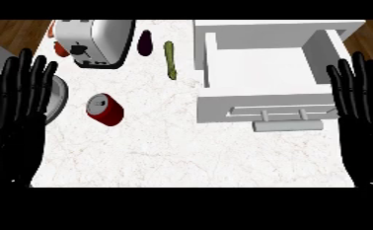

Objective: Pick up the can, place it into the drawer and close the drawer

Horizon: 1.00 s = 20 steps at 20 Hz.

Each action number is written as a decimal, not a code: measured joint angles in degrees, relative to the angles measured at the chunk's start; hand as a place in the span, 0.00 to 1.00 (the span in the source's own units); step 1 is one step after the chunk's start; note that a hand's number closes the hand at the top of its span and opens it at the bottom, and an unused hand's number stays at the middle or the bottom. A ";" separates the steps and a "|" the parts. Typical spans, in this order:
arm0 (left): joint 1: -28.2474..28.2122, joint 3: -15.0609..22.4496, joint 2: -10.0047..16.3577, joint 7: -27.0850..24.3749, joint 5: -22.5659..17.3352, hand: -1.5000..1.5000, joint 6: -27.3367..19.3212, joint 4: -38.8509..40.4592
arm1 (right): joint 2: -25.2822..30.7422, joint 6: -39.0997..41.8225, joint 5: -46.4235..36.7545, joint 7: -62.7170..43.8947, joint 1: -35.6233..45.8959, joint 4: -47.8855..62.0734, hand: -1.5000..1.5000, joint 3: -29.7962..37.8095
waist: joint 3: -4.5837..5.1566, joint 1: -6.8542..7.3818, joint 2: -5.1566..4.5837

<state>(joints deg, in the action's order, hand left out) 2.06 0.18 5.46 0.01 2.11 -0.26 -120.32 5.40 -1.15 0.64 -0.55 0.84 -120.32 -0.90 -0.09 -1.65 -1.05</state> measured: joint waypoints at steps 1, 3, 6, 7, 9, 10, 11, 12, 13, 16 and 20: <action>1.00 0.10 0.27 -0.09 -1.03 0.00 1.03 1.15 | -0.14 -0.06 -0.01 0.06 -0.02 0.08 0.00 0.05 | 0.02 0.27 0.22; 1.72 0.38 1.57 -1.02 -5.31 0.00 5.28 2.33 | 0.05 -0.16 -0.28 0.49 -0.39 -0.10 0.00 0.55 | 0.07 0.56 0.52; 2.49 1.64 4.07 -3.44 -13.41 0.00 14.07 3.77 | 0.41 -0.13 -0.68 1.18 0.27 0.07 0.00 0.98 | 0.18 0.71 0.68; 1.90 2.29 5.57 -1.50 -14.33 0.00 15.96 4.83 | 0.31 -0.46 -0.78 -0.45 -0.48 1.08 0.00 1.06 | 0.19 0.71 0.62; 1.08 2.17 8.60 1.59 -16.71 0.00 19.44 7.38 | 0.43 -0.86 -0.85 -3.60 -1.98 2.33 0.00 1.39 | 0.16 0.73 0.58; 1.13 1.67 10.06 3.05 -18.38 0.00 21.08 8.61 | 0.56 -1.16 -0.95 -5.02 -2.22 2.80 0.00 1.74 | 0.16 0.82 0.62; 1.48 0.95 11.47 4.35 -20.09 0.00 22.62 9.65 | 0.63 -1.21 -0.87 -6.25 -2.78 2.78 0.00 1.83 | 0.14 0.88 0.69; 1.64 0.00 12.91 5.47 -22.05 0.00 24.23 10.52 | 0.64 -1.28 -0.81 -7.03 -3.50 2.82 0.00 2.02 | 0.14 0.98 0.76; 2.58 -0.97 14.28 6.86 -23.89 0.00 25.49 11.69 | 0.53 -1.65 -0.90 -8.40 -3.65 2.52 0.00 2.04 | 0.12 1.02 0.81; 2.50 -3.19 16.61 9.60 -27.77 0.00 28.51 12.57 | 0.66 -1.26 -0.80 -9.98 -5.09 1.92 0.00 2.26 | 0.11 1.31 0.95; 3.56 -6.28 18.51 13.11 -32.37 0.00 31.08 13.57 | 0.84 -0.06 0.04 -9.73 -7.65 0.96 0.00 3.58 | 0.09 1.43 1.05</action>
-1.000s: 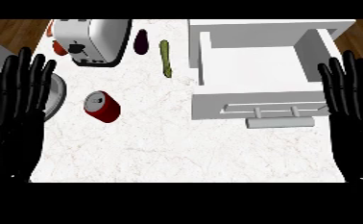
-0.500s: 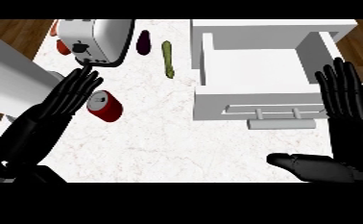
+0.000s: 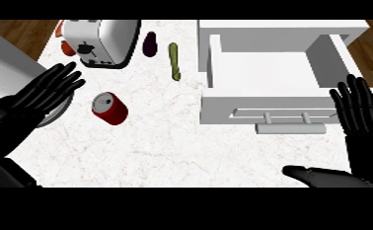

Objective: Pick up the can, place it into the drawer and close the drawer

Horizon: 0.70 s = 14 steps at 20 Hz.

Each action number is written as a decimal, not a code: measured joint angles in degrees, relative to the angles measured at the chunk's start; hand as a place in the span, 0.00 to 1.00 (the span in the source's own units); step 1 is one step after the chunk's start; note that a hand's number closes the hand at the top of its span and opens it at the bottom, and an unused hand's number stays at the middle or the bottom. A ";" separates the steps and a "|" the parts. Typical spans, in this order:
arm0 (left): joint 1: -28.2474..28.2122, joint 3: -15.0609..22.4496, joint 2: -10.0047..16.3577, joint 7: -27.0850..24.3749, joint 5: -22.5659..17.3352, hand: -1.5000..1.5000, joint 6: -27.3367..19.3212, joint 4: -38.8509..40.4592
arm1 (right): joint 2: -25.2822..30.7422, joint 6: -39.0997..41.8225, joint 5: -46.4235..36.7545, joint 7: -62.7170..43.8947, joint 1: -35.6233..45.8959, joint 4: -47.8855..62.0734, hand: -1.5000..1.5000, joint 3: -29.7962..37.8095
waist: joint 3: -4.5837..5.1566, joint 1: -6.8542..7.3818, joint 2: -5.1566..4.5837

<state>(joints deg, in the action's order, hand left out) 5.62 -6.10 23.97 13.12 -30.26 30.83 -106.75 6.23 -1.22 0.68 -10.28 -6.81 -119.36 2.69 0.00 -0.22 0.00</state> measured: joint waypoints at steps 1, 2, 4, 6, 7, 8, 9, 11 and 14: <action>0.84 -0.34 -0.24 0.08 -0.04 0.00 0.21 1.42 | -0.34 0.16 0.01 0.65 -0.60 0.23 0.00 -0.03 | 0.00 -0.02 0.00; 1.58 -1.33 0.38 0.75 -1.30 0.00 0.70 2.52 | -0.34 0.90 0.44 1.73 -1.70 0.50 0.00 0.18 | 0.00 -0.04 0.00; 0.76 -2.57 0.74 1.82 -3.05 0.00 1.42 2.57 | -0.14 1.87 1.35 2.05 -3.25 -0.49 0.00 0.94 | -0.01 0.01 0.03; 1.79 -2.66 -0.22 1.40 -1.66 0.00 1.79 4.82 | -0.19 2.48 1.80 2.01 -4.12 -1.22 0.00 1.51 | 0.00 -0.03 0.03; 1.43 -3.06 -0.51 0.91 -1.06 0.00 2.23 5.43 | 0.06 2.82 2.28 2.17 -3.92 -0.71 0.00 2.38 | 0.00 0.00 0.03; 1.05 -3.22 -0.96 1.27 -0.90 0.00 2.03 5.07 | -0.27 2.80 1.87 2.24 -4.01 -0.74 0.00 2.18 | -0.01 0.04 0.03; 1.84 -3.97 -0.51 1.17 -1.05 0.00 2.83 6.73 | -0.18 3.12 1.94 2.19 -4.28 -1.11 0.00 2.39 | -0.01 0.01 0.02; 2.46 -3.87 -1.38 0.81 0.70 0.00 2.78 7.96 | -0.33 4.23 2.50 3.68 -6.03 -1.43 0.00 3.11 | 0.00 -0.04 0.03; 3.22 -3.68 -2.88 -0.90 3.58 0.00 3.16 10.31 | -0.54 5.14 2.93 4.08 -6.57 -1.50 0.00 3.82 | 0.00 -0.06 0.01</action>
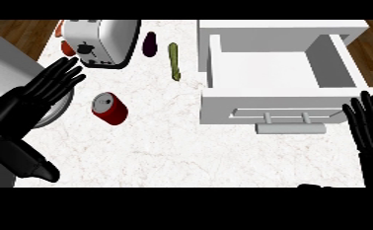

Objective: Pick up the can, place it into the drawer and close the drawer

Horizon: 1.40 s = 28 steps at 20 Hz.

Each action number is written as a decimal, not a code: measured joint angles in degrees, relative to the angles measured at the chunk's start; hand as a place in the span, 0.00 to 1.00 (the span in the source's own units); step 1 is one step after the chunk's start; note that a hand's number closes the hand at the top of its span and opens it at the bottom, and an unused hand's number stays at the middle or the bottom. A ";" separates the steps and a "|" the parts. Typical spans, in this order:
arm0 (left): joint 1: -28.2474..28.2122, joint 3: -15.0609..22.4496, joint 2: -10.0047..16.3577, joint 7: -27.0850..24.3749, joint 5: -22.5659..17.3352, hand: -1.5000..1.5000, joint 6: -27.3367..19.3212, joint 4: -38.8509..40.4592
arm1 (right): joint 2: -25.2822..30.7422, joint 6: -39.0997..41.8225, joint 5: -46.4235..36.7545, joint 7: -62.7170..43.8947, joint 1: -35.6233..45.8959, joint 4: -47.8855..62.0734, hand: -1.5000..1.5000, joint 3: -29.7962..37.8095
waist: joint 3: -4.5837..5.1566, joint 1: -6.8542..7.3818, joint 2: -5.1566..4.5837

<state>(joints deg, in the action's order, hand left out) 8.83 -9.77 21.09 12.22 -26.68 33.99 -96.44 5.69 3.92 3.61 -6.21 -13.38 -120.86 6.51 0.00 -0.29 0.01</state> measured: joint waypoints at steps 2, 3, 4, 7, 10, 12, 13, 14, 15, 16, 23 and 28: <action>0.77 -0.08 -0.38 -0.39 0.98 0.00 0.56 1.70 | -0.73 0.13 -1.10 0.95 -0.32 0.73 0.00 -0.52 | 0.00 0.01 0.00; 1.06 -0.24 -0.57 -1.29 1.78 0.00 1.19 2.84 | -0.85 0.16 -1.30 0.95 -0.25 0.78 0.00 -0.37 | 0.00 0.02 -0.01; 0.82 -0.10 -0.96 -1.96 2.75 0.00 1.57 3.16 | -1.14 0.29 -1.66 1.18 -0.60 0.60 0.00 -0.56 | 0.00 0.04 0.00; 1.97 -0.25 -1.50 -3.16 4.37 0.00 2.12 5.68 | -1.15 1.68 -0.71 2.40 -2.10 0.59 0.00 0.48 | 0.00 -0.03 -0.01; 3.22 0.06 -2.54 -5.50 7.15 0.00 2.33 8.97 | -0.49 2.70 0.36 2.60 -1.62 1.36 0.00 2.35 | 0.00 -0.05 -0.02; 3.43 0.11 -3.21 -7.56 9.39 0.00 2.22 10.64 | -0.49 3.45 0.63 2.95 -1.64 1.74 0.00 2.92 | 0.00 -0.02 -0.02; 3.21 -0.04 -3.28 -8.46 10.05 0.00 2.49 11.39 | -1.08 3.55 -0.14 3.24 -2.42 1.29 0.00 2.21 | 0.01 -0.02 -0.01; 2.98 0.18 -3.73 -9.09 10.87 0.00 2.34 11.77 | -1.02 3.23 -0.47 2.56 -1.33 1.56 0.00 2.32 | 0.00 0.02 -0.01; 3.71 0.06 -3.78 -10.03 11.73 0.00 2.36 13.24 | -1.28 3.63 -0.49 2.83 -2.17 0.99 0.00 2.24 | 0.01 -0.01 -0.02; 3.61 0.05 -3.85 -11.64 12.86 0.00 2.71 14.55 | -1.76 3.32 -1.24 2.96 -1.83 1.42 0.00 1.74 | 0.01 -0.01 -0.01; 4.53 0.42 -5.18 -19.66 19.91 0.00 0.96 21.89 | -1.56 5.33 -0.03 5.03 -1.86 3.57 0.00 4.19 | 0.01 -0.04 -0.05; 7.74 -0.88 -3.22 -26.32 23.25 0.00 1.88 31.56 | -2.28 5.01 -1.47 4.97 -0.67 4.14 0.00 3.67 | 0.02 -0.10 -0.07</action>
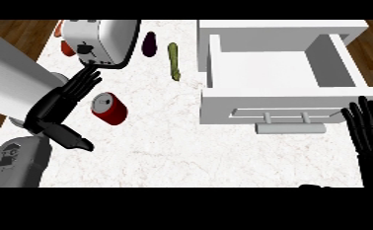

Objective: Pick up the can, place it into the drawer and close the drawer

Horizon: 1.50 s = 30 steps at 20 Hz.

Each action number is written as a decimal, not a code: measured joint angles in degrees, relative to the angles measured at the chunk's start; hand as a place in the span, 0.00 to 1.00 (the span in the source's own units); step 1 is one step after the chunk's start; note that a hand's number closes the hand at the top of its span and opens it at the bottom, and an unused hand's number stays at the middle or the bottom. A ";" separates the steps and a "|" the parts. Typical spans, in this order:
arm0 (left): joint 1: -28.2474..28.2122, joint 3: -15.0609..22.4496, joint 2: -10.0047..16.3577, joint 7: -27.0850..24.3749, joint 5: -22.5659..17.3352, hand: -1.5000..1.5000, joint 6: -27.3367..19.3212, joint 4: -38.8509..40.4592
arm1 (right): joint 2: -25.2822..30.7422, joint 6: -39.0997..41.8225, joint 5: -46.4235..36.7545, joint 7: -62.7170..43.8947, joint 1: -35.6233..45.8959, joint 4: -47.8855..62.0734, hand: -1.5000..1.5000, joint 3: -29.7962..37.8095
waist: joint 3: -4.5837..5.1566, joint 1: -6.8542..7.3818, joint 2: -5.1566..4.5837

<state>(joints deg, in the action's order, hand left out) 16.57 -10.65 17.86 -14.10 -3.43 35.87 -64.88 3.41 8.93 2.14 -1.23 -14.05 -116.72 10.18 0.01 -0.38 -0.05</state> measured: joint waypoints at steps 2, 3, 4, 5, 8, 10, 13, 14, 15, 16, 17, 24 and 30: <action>0.43 0.01 0.30 -2.55 1.69 0.00 -0.39 2.55 | 0.29 0.50 0.72 0.18 0.11 0.33 0.00 0.98 | 0.01 0.01 0.01; 0.83 0.22 0.33 -4.15 2.67 0.00 -0.49 4.19 | 0.29 0.29 0.39 0.03 0.89 0.80 0.00 0.99 | 0.00 0.00 0.01; 1.72 0.41 0.47 -6.68 4.16 0.00 -0.86 7.16 | 0.18 0.34 0.33 -0.45 0.65 0.16 0.00 0.75 | 0.01 -0.12 -0.03; 2.38 0.13 1.24 -8.31 4.79 0.00 -0.46 9.63 | 0.13 0.75 0.46 0.18 0.33 0.24 0.00 0.81 | 0.02 -0.16 -0.04; 3.62 0.00 1.61 -9.81 5.87 0.00 -0.76 12.58 | -0.93 0.14 -0.53 -0.07 -0.70 -1.35 0.00 -0.43 | 0.00 -0.11 -0.01; 4.15 0.23 2.02 -12.53 7.37 0.00 -1.20 15.61 | -0.51 0.39 0.06 -0.05 0.37 0.09 0.00 0.51 | 0.02 -0.10 -0.01; 5.63 0.17 3.39 -15.09 8.92 0.00 -1.84 20.00 | -0.73 0.68 0.09 -0.13 -0.06 -0.65 0.00 0.66 | 0.01 -0.15 -0.04; 6.19 0.38 3.10 -16.21 9.73 0.00 -2.83 21.87 | -0.52 1.11 0.40 -0.10 -0.41 -0.83 0.00 1.01 | 0.02 -0.19 -0.04; 6.61 0.43 3.24 -16.65 10.04 0.00 -3.03 23.03 | -0.17 1.56 1.07 0.40 -0.34 -0.30 0.00 1.90 | 0.02 -0.19 -0.04; 6.26 0.67 3.70 -17.95 10.61 0.00 -3.17 24.06 | -0.20 1.23 0.74 -0.02 0.21 -0.39 0.00 1.84 | 0.01 -0.17 -0.04; 6.89 0.79 3.89 -18.70 11.11 0.00 -3.50 25.75 | -0.14 1.52 1.34 -0.05 -0.28 -1.04 0.00 2.33 | 0.02 -0.23 -0.06; 10.14 1.10 4.89 -24.13 13.60 0.00 -6.31 36.08 | -1.23 1.37 -0.04 0.11 -0.08 -1.25 0.00 1.12 | 0.05 -0.44 -0.13; 14.01 1.00 5.12 -26.80 14.93 0.00 -8.06 44.44 | -1.14 1.07 0.42 -1.72 1.12 -2.33 0.00 1.40 | 0.09 -0.74 -0.27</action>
<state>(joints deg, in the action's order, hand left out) 30.58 -9.65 22.98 -40.89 11.50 27.82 -20.44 2.27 10.00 2.56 -2.95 -12.93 -119.06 11.58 0.10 -1.12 -0.32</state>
